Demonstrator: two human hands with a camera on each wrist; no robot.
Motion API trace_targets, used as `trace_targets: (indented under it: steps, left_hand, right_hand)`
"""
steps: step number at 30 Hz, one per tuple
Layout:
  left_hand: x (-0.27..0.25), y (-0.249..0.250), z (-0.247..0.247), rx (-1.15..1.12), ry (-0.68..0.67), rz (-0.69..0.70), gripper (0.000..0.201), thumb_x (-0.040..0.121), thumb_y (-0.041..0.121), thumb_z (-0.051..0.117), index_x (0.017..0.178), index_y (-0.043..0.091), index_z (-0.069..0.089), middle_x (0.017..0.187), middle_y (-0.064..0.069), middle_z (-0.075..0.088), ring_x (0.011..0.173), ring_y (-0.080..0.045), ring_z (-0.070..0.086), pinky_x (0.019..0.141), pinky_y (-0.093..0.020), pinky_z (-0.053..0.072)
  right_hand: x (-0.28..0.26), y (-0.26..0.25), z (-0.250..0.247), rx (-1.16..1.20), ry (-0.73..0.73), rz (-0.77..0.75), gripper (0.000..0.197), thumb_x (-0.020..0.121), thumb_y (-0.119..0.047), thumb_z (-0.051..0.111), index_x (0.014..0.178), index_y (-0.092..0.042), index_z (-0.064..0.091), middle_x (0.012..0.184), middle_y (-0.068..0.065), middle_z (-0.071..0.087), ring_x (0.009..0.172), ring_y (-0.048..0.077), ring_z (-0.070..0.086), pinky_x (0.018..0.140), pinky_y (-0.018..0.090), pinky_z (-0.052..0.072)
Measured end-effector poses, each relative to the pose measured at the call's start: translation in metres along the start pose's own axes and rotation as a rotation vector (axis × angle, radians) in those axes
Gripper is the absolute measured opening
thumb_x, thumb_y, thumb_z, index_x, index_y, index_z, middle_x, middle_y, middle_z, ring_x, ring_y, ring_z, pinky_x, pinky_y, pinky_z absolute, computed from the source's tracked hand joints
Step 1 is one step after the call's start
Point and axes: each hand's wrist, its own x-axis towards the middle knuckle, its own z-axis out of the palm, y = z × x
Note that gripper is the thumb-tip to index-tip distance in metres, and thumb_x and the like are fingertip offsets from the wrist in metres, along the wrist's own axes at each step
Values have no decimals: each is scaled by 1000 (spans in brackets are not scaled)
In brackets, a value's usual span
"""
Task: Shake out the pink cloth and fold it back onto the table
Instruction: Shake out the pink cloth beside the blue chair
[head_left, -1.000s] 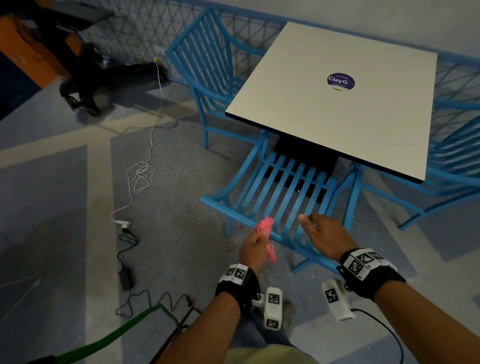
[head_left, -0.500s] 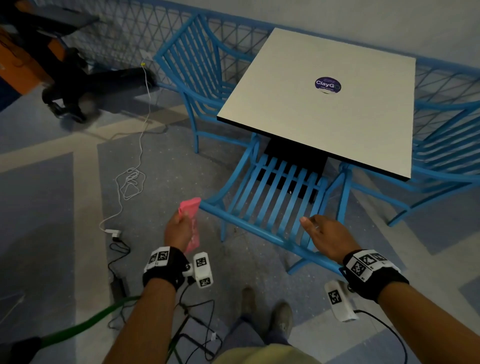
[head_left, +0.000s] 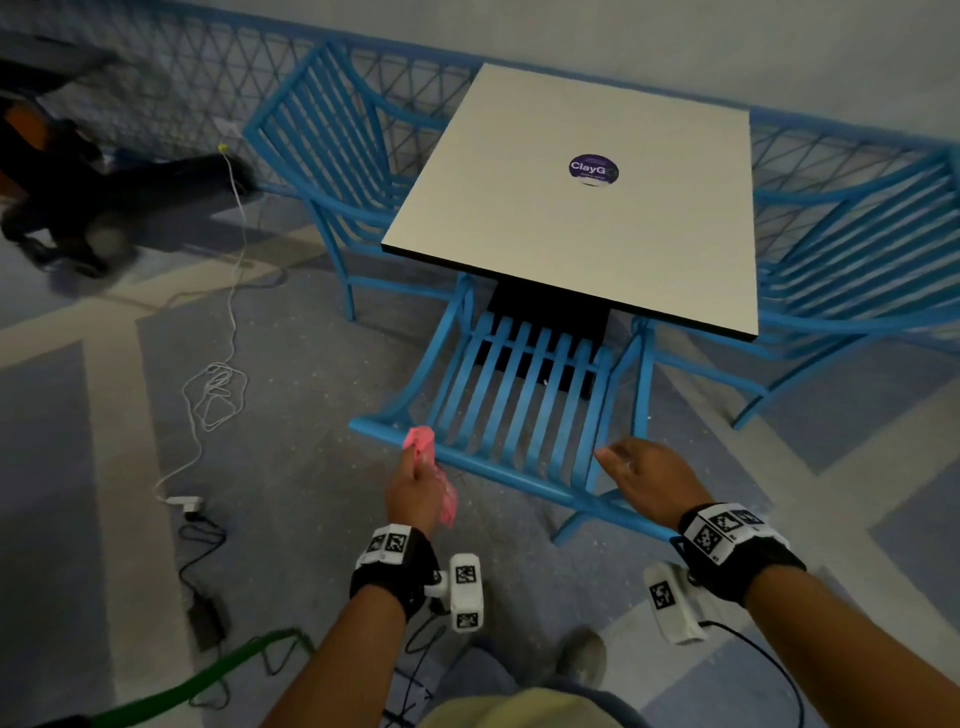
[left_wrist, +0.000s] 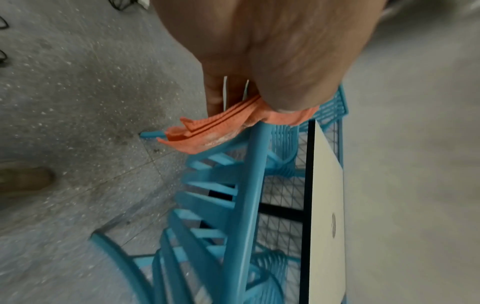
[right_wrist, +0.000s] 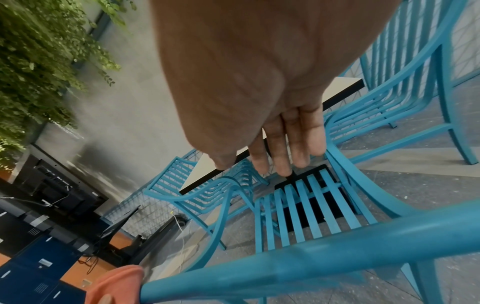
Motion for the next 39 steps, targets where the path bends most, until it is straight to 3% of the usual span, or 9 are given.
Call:
trace_targets:
  steps: [2, 6, 12, 15, 18, 23, 27, 35, 39]
  left_hand:
    - [-15, -5, 20, 66, -36, 21, 40, 109, 9, 45, 145, 21, 57, 129, -2, 67, 44, 15, 56, 46, -1, 42]
    - [-47, -7, 54, 145, -71, 30, 36, 110, 15, 43, 141, 26, 58, 74, 23, 65, 41, 16, 53, 42, 1, 39]
    - [-79, -22, 101, 227, -141, 53, 30, 110, 21, 45, 131, 18, 66, 46, 16, 63, 36, 7, 52, 42, -5, 41]
    - [-92, -35, 125, 281, -201, 63, 28, 109, 34, 46, 129, 35, 66, 92, 17, 79, 74, 11, 67, 70, 2, 43]
    - [-103, -48, 146, 324, -238, 42, 27, 106, 45, 50, 123, 43, 70, 119, 8, 73, 115, -13, 67, 94, -18, 41]
    - [-126, -65, 183, 446, -269, 135, 23, 106, 45, 43, 111, 43, 65, 82, 3, 71, 79, -20, 72, 76, -32, 59]
    - [-146, -71, 208, 653, -262, 215, 31, 109, 31, 40, 133, 28, 59, 96, 1, 68, 90, -25, 68, 77, -28, 45]
    - [-184, -75, 254, 916, -398, 233, 44, 105, 20, 47, 148, 32, 48, 130, -11, 68, 117, -35, 65, 95, -35, 49]
    - [-187, -91, 276, 814, -646, 115, 47, 97, 48, 40, 107, 17, 73, 112, -16, 75, 106, -35, 70, 97, -45, 56]
  right_hand:
    - [-3, 13, -1, 3, 5, 9, 46, 96, -51, 46, 113, -14, 66, 116, 7, 70, 103, 24, 65, 79, 30, 44]
    - [-11, 41, -5, 14, 15, 36, 42, 94, -50, 51, 113, -16, 67, 116, 6, 70, 103, 23, 65, 82, 32, 48]
    - [-29, 82, -14, 61, 29, 71, 39, 94, -43, 55, 115, -12, 66, 118, 9, 70, 104, 26, 64, 82, 31, 45]
    - [-38, 104, -15, 89, 55, 95, 39, 94, -44, 55, 115, -13, 66, 117, 8, 70, 103, 25, 65, 82, 30, 46]
    - [-47, 127, -15, 97, 72, 120, 39, 93, -45, 56, 115, -14, 65, 116, 8, 71, 102, 25, 66, 80, 29, 44]
    - [-66, 160, -15, 124, 83, 164, 39, 92, -44, 58, 116, -15, 65, 116, 6, 71, 103, 23, 66, 84, 31, 47]
    - [-81, 183, -14, 140, 83, 200, 37, 91, -42, 60, 117, -16, 64, 116, 6, 71, 103, 23, 66, 86, 32, 49]
    - [-102, 212, -19, 177, 130, 249, 37, 91, -39, 62, 119, -14, 64, 116, 7, 70, 103, 24, 66, 81, 28, 45]
    - [-109, 218, -24, 183, 188, 267, 36, 91, -37, 62, 118, -12, 64, 114, 7, 71, 101, 25, 67, 78, 26, 43]
